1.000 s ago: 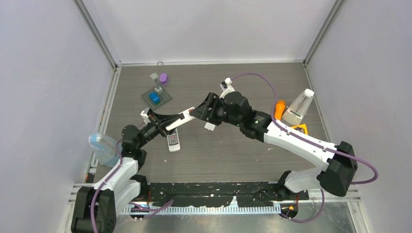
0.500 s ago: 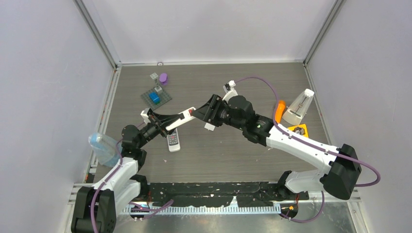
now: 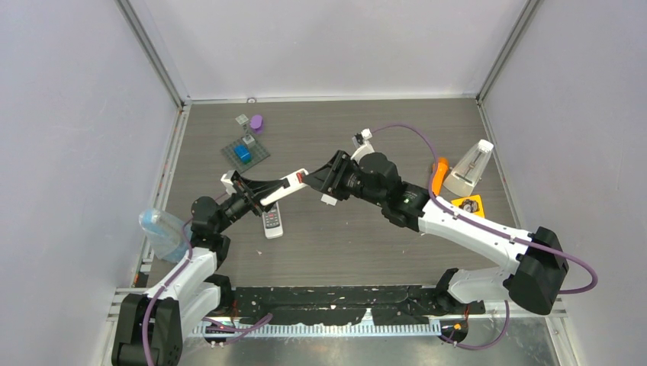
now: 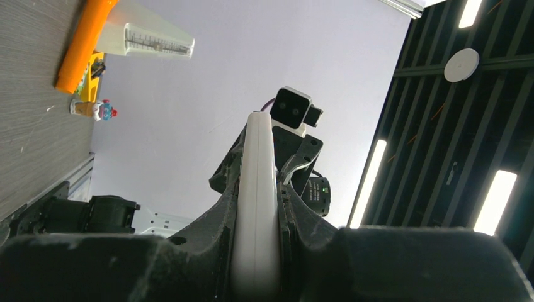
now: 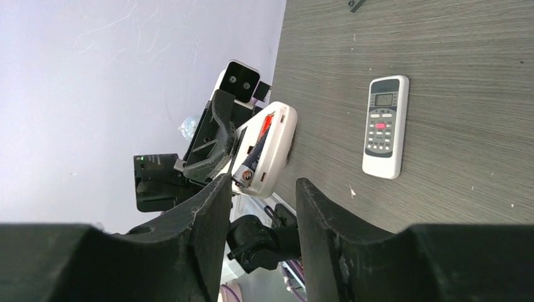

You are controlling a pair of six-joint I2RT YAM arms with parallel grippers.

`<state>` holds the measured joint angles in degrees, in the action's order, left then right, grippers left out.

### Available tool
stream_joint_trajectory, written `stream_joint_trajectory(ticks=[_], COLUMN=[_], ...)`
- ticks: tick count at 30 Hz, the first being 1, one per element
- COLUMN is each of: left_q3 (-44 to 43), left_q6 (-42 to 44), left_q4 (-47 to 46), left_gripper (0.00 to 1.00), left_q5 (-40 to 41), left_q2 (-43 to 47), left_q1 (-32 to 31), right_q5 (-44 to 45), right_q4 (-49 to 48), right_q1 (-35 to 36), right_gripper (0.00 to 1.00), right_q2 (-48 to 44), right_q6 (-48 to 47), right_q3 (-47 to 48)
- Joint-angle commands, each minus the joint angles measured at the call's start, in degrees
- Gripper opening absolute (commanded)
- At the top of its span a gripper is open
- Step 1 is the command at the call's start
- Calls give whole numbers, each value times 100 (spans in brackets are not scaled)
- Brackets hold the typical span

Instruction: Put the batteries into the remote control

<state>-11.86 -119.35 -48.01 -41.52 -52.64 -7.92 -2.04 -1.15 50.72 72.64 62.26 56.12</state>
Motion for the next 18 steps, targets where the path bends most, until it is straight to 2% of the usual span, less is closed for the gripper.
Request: stream_joint_trajectory(ticks=[1,18], left_q3=[-14,-421], left_q6=[82,355], left_q4=[-416,-613], left_gripper=[0,0], left_q5=[21,-171], left_q2=[103,34], left_q1=[-16,-16], right_q5=[97,-254], right_q4=[-383,-566], right_q1=[-83,-264], right_gripper=[46,38], right_q2=[-52,247], right_q6=[352,850], right_q3=[-143,-254])
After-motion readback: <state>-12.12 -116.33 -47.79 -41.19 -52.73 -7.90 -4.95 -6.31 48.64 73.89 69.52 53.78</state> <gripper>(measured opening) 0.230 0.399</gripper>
